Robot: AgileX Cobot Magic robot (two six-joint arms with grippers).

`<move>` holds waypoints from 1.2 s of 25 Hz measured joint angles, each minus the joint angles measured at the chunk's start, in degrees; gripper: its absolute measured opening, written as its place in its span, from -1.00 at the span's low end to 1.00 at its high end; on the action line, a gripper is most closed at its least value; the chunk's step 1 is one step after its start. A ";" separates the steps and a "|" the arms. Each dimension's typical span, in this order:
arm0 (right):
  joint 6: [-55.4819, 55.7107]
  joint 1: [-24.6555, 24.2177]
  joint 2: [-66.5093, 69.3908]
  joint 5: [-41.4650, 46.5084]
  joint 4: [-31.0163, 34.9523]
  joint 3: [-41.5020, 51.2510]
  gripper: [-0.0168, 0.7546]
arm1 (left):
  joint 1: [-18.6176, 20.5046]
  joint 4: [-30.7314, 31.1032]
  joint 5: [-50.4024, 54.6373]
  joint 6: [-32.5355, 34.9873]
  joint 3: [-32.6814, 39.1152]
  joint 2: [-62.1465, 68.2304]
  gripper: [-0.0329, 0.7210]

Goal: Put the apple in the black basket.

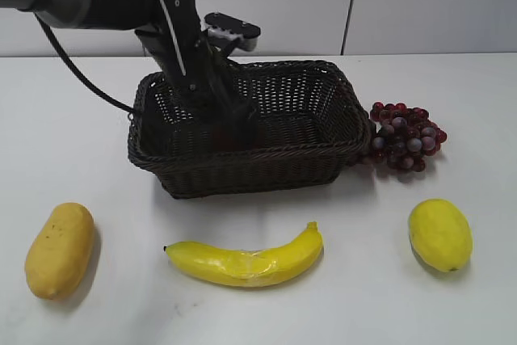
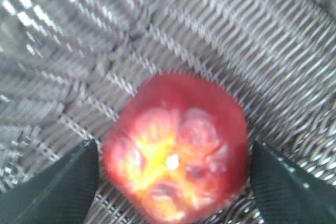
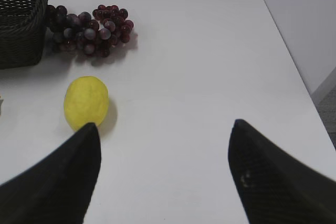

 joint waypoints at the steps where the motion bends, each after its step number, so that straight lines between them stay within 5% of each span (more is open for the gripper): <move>1: 0.00 0.00 0.00 0.00 0.00 0.00 0.52 | 0.00 0.00 0.62 0.00 -0.69 -0.06 0.92; 11: -0.02 0.00 0.00 0.00 0.00 0.00 0.52 | 0.00 0.41 11.70 -0.06 -12.52 -7.01 0.92; 17: -0.02 0.00 0.00 0.00 0.00 0.00 0.52 | 1.15 6.12 22.47 -3.30 -17.43 -13.39 0.91; 25: -0.02 0.00 0.00 0.00 0.00 0.00 0.52 | 14.19 8.51 26.78 -7.54 -15.82 -17.90 0.86; 30: -0.02 0.00 0.00 0.00 0.00 0.00 0.52 | 21.79 7.99 26.84 -9.10 -6.70 -23.48 0.81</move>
